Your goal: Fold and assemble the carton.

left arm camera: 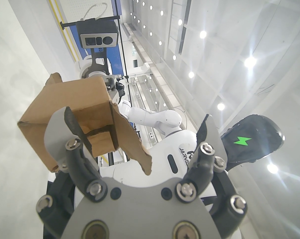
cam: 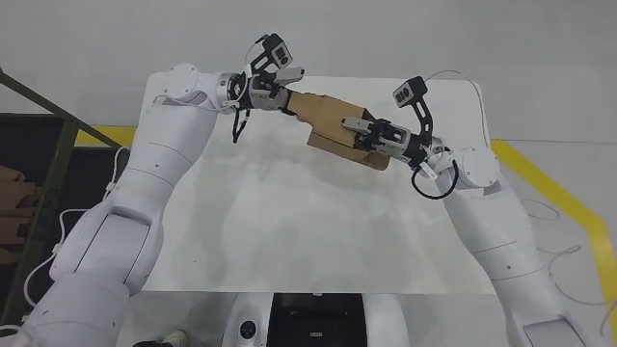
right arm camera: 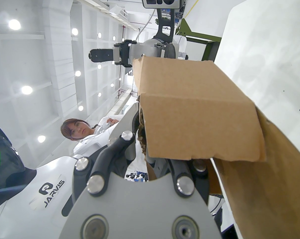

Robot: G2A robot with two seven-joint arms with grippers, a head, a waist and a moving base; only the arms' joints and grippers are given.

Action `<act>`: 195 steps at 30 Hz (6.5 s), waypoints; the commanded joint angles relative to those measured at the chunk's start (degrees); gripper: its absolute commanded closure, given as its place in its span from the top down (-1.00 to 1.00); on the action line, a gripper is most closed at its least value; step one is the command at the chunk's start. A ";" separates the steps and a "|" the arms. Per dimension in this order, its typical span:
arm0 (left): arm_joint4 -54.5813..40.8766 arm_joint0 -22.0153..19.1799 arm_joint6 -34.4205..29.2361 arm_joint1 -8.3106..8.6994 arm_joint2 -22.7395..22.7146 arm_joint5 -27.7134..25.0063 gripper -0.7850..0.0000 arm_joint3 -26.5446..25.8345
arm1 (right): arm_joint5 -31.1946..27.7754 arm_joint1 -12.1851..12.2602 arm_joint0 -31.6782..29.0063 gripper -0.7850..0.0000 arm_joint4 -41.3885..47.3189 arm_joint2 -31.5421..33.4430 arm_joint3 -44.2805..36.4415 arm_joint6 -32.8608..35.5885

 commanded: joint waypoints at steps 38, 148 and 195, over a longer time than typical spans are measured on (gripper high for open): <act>25.48 2.34 12.99 2.75 0.14 -0.32 1.00 -6.62 | 0.02 0.86 -1.76 -1.00 2.51 3.96 -2.24 1.12; 27.93 1.49 14.75 0.59 4.76 0.84 1.00 -6.21 | 1.98 0.57 -0.60 -1.00 5.73 2.58 0.07 1.50; 59.19 13.41 37.57 7.10 -9.76 -34.73 1.00 -27.08 | 19.23 1.07 11.09 -1.00 6.66 2.68 10.91 6.58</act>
